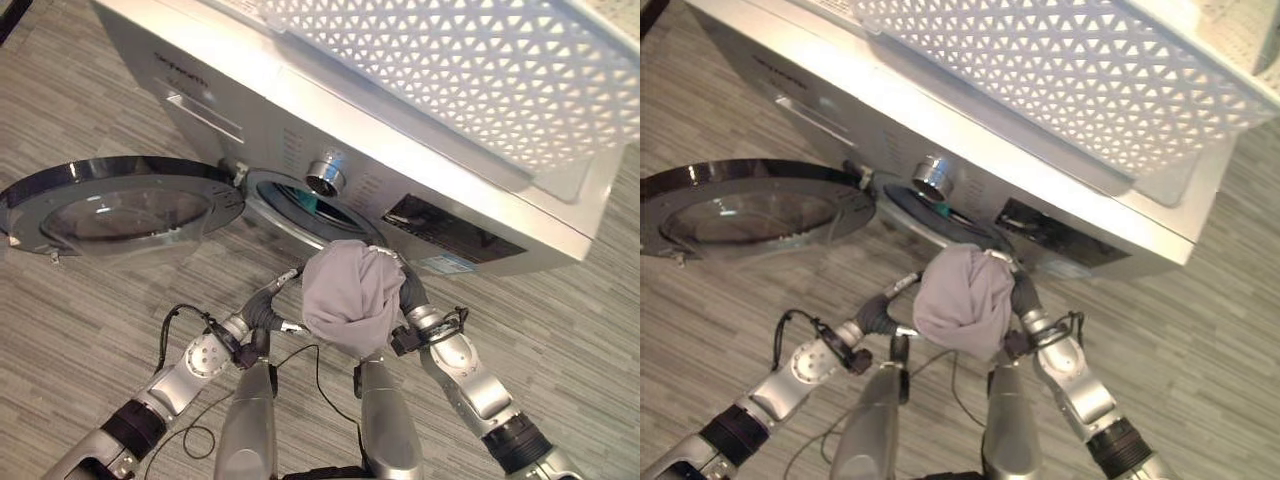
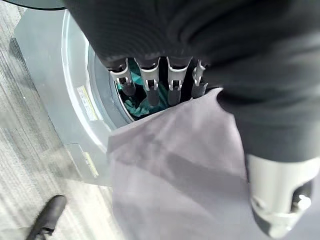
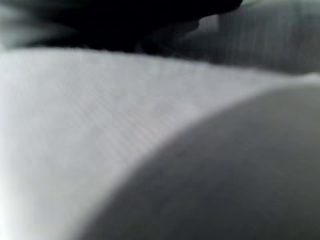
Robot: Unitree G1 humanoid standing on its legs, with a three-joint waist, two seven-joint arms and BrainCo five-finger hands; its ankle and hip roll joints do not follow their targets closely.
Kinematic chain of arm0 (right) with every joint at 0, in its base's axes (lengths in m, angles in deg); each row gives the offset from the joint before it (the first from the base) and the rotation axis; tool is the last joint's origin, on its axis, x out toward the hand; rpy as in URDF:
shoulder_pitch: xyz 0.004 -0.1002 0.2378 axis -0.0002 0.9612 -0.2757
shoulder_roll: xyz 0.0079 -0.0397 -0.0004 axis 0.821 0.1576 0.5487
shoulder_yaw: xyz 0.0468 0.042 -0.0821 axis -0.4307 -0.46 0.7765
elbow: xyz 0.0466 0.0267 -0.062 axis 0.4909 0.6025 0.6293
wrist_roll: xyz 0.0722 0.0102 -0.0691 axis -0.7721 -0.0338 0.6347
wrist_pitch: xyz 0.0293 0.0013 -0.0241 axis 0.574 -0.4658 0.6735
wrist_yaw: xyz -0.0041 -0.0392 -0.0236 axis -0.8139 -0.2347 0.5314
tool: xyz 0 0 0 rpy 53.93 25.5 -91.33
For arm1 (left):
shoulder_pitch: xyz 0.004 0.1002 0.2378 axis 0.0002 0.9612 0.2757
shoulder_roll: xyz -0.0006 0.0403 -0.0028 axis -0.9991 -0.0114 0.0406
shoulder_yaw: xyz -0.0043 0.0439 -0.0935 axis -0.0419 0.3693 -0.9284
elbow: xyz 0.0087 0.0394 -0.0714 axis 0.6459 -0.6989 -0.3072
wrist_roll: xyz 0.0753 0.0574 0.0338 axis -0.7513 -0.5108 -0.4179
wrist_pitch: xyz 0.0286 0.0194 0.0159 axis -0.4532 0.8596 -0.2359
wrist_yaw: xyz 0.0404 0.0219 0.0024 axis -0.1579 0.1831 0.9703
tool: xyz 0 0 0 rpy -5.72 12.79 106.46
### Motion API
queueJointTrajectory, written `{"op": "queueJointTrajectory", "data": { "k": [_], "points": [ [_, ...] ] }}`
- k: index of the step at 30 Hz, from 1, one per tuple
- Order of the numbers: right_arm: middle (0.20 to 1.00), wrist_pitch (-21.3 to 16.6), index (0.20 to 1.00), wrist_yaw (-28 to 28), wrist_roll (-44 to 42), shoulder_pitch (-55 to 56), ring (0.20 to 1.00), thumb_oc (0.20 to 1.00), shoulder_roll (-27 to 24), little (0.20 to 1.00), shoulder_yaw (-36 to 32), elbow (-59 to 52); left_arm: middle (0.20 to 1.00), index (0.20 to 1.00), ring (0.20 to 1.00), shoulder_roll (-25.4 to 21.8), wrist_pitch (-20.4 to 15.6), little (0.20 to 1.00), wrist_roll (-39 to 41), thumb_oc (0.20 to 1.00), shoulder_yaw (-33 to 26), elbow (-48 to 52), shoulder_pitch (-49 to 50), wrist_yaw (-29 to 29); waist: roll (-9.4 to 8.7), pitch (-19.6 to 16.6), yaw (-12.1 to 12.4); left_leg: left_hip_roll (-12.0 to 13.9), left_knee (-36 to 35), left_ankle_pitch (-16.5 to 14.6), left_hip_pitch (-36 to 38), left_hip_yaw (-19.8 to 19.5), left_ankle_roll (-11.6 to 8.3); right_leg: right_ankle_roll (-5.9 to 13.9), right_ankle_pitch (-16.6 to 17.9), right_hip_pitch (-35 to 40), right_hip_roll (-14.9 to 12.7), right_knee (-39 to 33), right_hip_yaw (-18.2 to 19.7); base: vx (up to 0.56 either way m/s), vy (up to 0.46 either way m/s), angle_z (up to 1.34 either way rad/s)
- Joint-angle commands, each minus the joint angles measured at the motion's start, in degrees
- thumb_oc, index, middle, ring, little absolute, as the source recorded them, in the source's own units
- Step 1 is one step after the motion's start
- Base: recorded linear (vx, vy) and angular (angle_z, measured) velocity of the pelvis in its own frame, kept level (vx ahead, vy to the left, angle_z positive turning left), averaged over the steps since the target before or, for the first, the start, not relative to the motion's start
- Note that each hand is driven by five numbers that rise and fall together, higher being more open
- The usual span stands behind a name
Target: Grab the laundry basket,head to the washer,open it,put in the laundry and shut it.
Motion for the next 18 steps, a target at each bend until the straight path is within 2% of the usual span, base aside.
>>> {"op": "queueJointTrajectory", "data": {
  "k": [1, 4, 8, 10, 18],
  "points": [
    [0.2, -5.04, 0.2, -0.18, -2.4, -0.15, 0.2, 0.2, 0.58, 0.2, -1.76, -6.91, 1.0, 1.0, 1.0, 1.78, -2.97, 1.0, -2.94, 1.0, -1.23, 4.59, 1.57, 2.37, -0.14, -2.6, 0.62, 3.25, 1.1, -7.15, 4.18, 2.57, 0.21, 4.18, 2.4, -2.92, -5.65, -2.5, 1.21, -0.03, -0.039, 0.12],
    [0.2, -5.58, 0.2, -2.04, -2.36, -1.52, 0.2, 0.2, 1.76, 0.2, -1.51, -6.19, 1.0, 1.0, 1.0, 4.72, -2.44, 1.0, -6.98, 1.0, -0.38, 2.97, 0.24, 5.55, -0.17, -2.21, 0.77, 3.17, 0.69, -6.76, 3.74, 2.19, 0.17, 4.04, 2.44, -3.07, -5.77, -2.75, 0.61, -0.02, -0.041, 0.08],
    [0.2, -5.61, 0.2, -3.33, -1.97, -2.88, 0.2, 0.2, 2.66, 0.2, -0.8, -5.98, 1.0, 1.0, 1.0, 7.26, -1.66, 1.0, -10.31, 1.0, 1.56, 0.4, -2.24, 6.89, -0.42, -1.91, 0.73, 3.32, 0.26, -6.47, 3.46, 2.15, 0.15, 3.96, 2.46, -3.34, -5.65, -2.86, 0.29, -0.02, -0.036, 0.12],
    [0.2, -5.63, 0.2, -4.05, -2.6, -4.17, 0.2, 0.2, 3.65, 0.2, 0.92, -5.23, 1.0, 1.0, 1.0, 10.1, -1.2, 1.0, -11.04, 1.0, 3.23, -4.0, -4.84, 8.49, -0.99, -1.81, 0.55, 3.56, -0.12, -6.39, 3.57, 2.23, 0.16, 3.92, 2.48, -3.56, -5.31, -3.07, 0.31, -0.02, -0.053, 0.01],
    [0.2, -5.7, 0.2, -4.23, -4.55, -5.82, 0.2, 0.2, 3.88, 0.2, 3.7, -3.99, 1.0, 1.0, 1.0, 14.41, -1.5, 1.0, -7.93, 1.0, 5.57, -8.1, -10.45, 11.15, -1.5, -1.18, 0.25, 4.32, -1.67, -5.3, 3.92, 2.05, -0.1, 3.68, 2.41, -4.18, -4.87, -2.76, 0.11, -0.01, -0.026, 0.0]
  ]
}}
